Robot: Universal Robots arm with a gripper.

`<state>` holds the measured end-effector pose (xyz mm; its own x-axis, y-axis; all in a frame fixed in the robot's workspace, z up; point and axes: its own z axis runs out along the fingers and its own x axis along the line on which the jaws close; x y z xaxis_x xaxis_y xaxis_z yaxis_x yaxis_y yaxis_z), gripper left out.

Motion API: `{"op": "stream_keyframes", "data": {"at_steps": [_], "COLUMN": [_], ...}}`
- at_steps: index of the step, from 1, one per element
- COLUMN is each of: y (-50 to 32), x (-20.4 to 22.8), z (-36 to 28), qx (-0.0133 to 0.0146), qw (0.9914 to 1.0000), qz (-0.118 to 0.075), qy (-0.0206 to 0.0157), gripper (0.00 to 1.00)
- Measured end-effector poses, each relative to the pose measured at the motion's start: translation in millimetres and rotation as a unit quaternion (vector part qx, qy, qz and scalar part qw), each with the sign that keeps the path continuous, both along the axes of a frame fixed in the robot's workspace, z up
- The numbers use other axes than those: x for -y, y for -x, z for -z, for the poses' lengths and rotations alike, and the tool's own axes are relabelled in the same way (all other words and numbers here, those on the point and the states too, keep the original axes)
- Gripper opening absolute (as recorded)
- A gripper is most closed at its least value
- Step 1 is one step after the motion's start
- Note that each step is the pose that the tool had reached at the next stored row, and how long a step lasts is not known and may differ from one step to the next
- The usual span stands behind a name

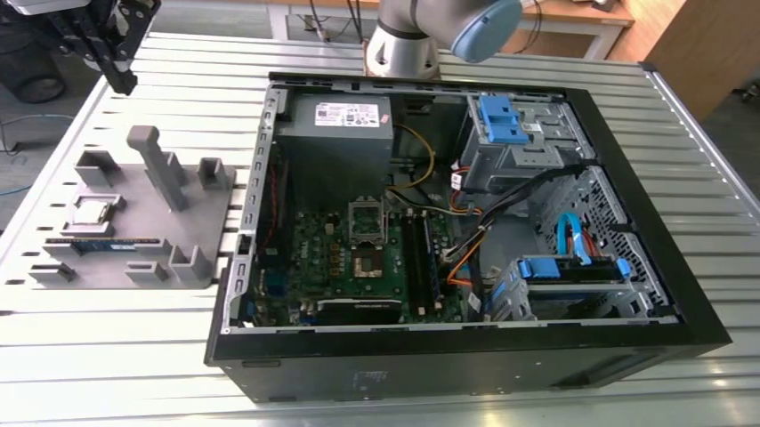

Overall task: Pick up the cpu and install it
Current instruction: 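Reach for the cpu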

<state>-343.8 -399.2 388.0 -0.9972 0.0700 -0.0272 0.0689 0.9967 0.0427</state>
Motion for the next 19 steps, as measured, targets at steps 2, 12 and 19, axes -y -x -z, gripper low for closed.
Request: {"op": "stream_keyframes", "data": {"at_steps": [2,12,19], "y": [3.2,18.1,28.8], "x": [0.0,0.0,0.0], "z": [0.1,0.7,1.1], "qx": [0.0000,0.0000,0.0000], "qw": [1.00000,1.00000,1.00000], "qz": [0.000,0.000,0.000], "qy": [0.0000,0.0000,0.0000], "gripper": [0.11,0.11,0.11]}}
